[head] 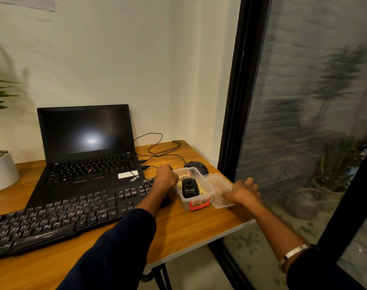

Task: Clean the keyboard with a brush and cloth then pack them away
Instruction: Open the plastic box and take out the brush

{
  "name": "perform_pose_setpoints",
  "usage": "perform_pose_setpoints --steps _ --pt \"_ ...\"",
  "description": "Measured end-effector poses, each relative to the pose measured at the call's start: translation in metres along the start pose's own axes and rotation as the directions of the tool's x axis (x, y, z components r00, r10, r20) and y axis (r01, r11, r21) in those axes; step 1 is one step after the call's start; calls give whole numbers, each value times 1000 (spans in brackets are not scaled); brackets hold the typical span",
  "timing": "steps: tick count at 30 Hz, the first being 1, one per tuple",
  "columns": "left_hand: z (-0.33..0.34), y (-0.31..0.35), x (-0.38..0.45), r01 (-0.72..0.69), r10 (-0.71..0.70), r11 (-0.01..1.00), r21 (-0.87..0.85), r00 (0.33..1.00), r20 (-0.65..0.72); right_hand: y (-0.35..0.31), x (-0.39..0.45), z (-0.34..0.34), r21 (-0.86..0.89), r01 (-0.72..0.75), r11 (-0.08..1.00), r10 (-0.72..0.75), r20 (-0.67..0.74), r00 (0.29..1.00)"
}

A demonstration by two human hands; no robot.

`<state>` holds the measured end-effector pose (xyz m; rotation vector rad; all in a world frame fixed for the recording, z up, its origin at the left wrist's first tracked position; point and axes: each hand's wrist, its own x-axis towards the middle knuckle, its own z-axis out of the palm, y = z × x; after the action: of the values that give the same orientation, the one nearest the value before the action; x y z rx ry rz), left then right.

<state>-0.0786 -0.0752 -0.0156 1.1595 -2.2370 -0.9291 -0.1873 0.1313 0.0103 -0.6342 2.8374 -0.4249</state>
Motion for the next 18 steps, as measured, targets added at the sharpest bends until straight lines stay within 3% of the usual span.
perform_pose_setpoints --steps 4,7,12,18 --pt "-2 0 -3 -12 12 1000 -1 1000 11 -42 -17 -13 80 302 950 -280 -210 937" --pt "-3 -2 -6 -23 23 1000 2 1000 19 -75 -29 -13 148 443 884 -417 -174 892" --pt "-5 -3 -11 -46 45 999 13 999 24 -103 -25 13 -18 389 921 -388 22 921" --pt "-6 -5 -15 -81 81 996 26 996 24 -110 -19 27 -76 312 947 -309 49 950"
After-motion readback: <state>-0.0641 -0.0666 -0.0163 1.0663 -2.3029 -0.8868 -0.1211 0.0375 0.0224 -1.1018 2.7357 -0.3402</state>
